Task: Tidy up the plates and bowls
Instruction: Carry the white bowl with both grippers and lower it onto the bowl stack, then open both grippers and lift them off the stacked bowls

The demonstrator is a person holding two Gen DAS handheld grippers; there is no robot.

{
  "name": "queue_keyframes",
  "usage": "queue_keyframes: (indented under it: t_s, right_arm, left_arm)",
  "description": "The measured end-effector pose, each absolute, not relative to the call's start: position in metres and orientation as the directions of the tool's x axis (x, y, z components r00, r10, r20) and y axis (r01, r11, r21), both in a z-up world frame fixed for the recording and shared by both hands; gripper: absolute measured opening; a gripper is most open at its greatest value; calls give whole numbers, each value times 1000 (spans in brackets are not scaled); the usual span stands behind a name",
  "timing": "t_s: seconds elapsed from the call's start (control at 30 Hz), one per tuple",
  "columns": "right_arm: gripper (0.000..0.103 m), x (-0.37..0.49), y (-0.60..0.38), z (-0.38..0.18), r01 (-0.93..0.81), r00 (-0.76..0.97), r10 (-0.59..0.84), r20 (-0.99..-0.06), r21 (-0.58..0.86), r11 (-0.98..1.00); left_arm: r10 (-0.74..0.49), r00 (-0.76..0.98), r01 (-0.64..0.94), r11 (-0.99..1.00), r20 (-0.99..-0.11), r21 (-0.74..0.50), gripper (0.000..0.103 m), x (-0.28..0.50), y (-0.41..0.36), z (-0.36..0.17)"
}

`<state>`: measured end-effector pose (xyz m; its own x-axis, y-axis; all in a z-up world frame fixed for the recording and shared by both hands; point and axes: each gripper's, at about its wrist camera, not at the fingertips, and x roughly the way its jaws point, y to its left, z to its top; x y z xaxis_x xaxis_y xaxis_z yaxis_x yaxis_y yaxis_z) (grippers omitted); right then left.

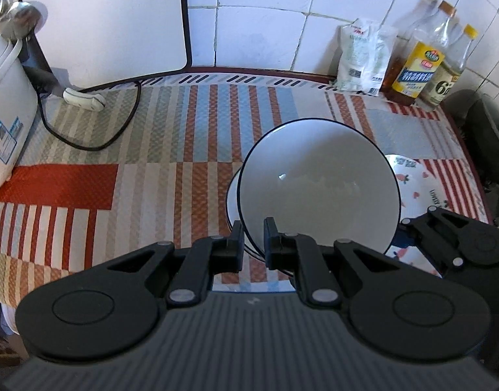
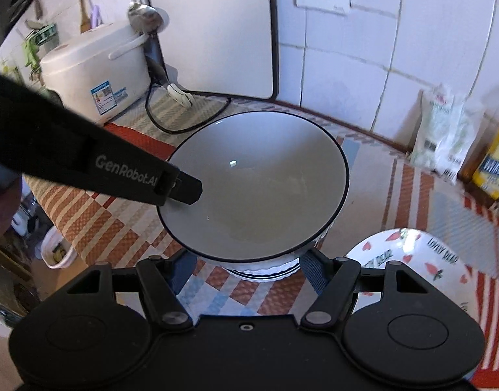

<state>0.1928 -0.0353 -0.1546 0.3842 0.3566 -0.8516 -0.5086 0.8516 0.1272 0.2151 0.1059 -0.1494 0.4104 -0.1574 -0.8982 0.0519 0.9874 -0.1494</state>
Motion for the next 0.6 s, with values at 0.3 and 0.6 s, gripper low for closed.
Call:
queue_keyframes:
  t_s: [0.3,0.6]
  right_arm:
    - [75,208,-35,-170,-453,340,340,-877,164,876]
    - [79,220,-29,-179,-499,302,306,-903,124,857]
  left_arm:
    - [-140,375,54,990,-916,-129,10,236,103,-162]
    - [-112,355,21,994,-928,-111,12,249,107,-176]
